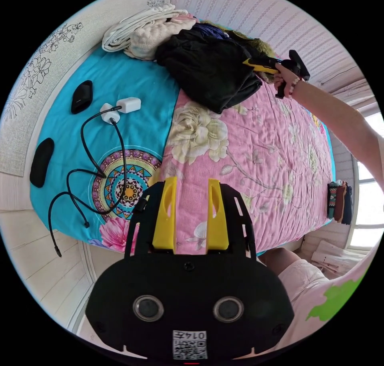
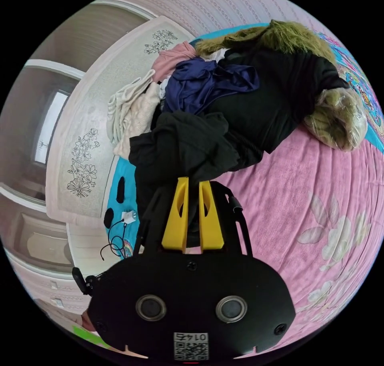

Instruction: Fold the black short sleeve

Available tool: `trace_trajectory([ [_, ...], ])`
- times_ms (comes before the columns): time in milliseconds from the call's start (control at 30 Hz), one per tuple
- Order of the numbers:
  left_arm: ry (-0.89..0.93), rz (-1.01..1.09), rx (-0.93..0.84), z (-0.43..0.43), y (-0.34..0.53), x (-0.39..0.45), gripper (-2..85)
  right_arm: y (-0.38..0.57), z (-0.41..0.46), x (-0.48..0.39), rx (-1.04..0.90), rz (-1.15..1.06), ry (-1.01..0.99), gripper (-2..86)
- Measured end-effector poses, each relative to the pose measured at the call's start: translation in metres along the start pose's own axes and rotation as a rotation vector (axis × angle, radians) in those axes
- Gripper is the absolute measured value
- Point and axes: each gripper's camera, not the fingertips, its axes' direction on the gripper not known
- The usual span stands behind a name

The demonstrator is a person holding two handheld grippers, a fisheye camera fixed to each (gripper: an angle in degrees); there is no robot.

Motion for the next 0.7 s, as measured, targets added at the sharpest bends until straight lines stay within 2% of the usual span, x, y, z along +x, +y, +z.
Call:
trace_trajectory([
  [167,0.015,0.021,0.016,-0.011,-0.004,-0.013,11.2,-0.008,-0.028,-0.043,0.025,-0.202,-0.045,1.6],
  [233,0.025,0.027,0.022,-0.014,-0.006,-0.017,11.1,-0.013,-0.046,-0.063,0.029,-0.297,0.008,1.6],
  [333,0.04,0.036,0.03,-0.017,-0.008,-0.023,11.0,-0.02,-0.064,-0.07,0.017,-0.308,0.062,1.7],
  [467,0.065,0.06,0.019,-0.014,-0.01,-0.027,10.8,-0.031,-0.055,-0.041,-0.086,-0.242,0.112,2.4],
  [700,0.098,0.067,-0.019,-0.005,-0.01,-0.043,10.2,-0.034,-0.021,0.042,0.029,0.112,0.024,6.2],
])
